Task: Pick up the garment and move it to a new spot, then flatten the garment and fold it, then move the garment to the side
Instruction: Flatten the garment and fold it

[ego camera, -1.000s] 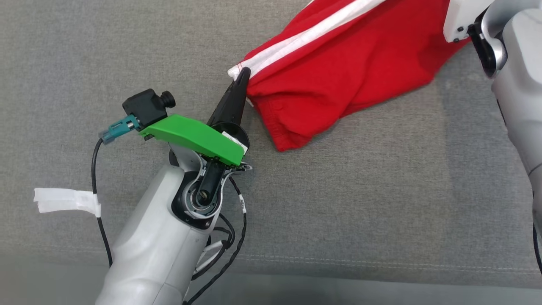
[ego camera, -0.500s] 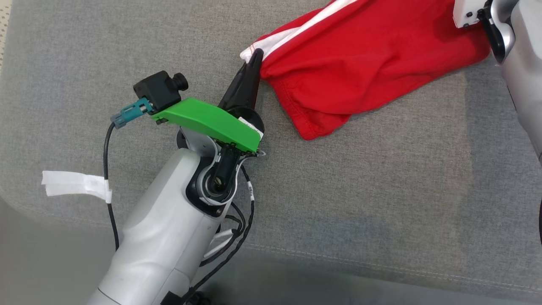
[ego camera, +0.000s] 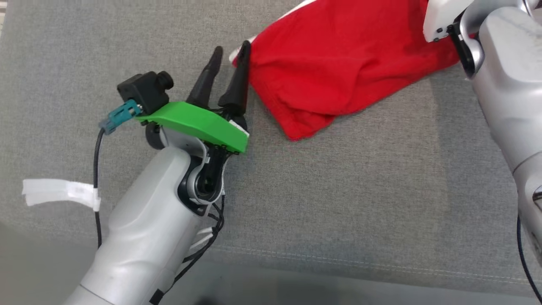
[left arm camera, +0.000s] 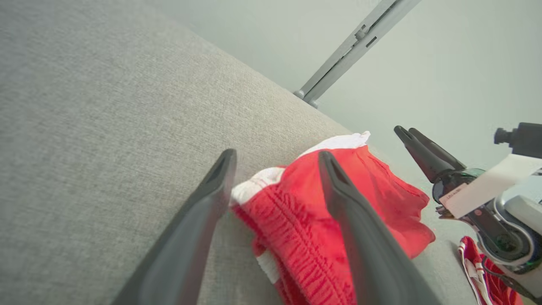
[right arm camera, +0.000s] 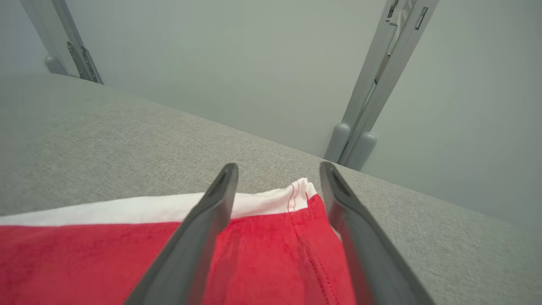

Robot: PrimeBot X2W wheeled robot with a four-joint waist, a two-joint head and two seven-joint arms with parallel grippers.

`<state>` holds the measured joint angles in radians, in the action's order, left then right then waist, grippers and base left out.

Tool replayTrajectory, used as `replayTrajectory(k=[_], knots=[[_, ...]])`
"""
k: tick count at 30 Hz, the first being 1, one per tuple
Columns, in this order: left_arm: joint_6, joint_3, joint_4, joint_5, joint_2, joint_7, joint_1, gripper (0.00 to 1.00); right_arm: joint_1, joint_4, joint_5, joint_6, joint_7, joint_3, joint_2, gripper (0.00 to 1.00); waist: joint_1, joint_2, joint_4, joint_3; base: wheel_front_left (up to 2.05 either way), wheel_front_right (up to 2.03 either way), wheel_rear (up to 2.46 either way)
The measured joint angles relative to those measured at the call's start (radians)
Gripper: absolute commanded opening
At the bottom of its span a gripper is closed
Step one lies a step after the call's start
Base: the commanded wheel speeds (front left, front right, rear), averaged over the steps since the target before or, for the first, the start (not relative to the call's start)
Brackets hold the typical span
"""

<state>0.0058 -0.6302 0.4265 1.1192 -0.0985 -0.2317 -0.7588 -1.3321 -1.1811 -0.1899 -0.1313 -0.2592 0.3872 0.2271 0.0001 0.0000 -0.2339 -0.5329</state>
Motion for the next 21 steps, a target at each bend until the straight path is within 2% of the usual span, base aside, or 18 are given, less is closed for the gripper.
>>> replayTrajectory(k=[5, 11, 18, 21], knots=[[0.052, 0.037, -0.029, -0.124, -0.05, -0.026, 0.066, 1.0, 0.126, 0.158, -0.041, 0.0, -0.002, -0.023, -0.012, 1.0, 0.0, 0.0, 0.033, 0.051, 0.0, 0.0, 0.0], [0.116, 0.157, -0.127, -0.335, -0.073, -0.03, 0.208, 1.0, 0.294, 0.32, -0.064, 0.0, -0.002, -0.067, -0.031, 1.0, -0.0001, 0.0, 0.074, 0.128, 0.0, 0.0, 0.0], [0.14, 0.236, -0.201, -0.563, -0.082, -0.03, 0.371, 1.0, 0.486, 0.48, -0.072, 0.0, -0.002, -0.132, -0.081, 1.0, -0.0002, 0.0, 0.125, 0.223, 0.0, 0.0, 0.0], [0.14, 0.274, -0.22, -0.624, -0.079, -0.03, 0.438, 1.0, 0.559, 0.523, -0.068, 0.0, -0.002, -0.149, -0.104, 1.0, -0.0002, 0.0, 0.149, 0.261, 0.0, 0.0, 0.0]])
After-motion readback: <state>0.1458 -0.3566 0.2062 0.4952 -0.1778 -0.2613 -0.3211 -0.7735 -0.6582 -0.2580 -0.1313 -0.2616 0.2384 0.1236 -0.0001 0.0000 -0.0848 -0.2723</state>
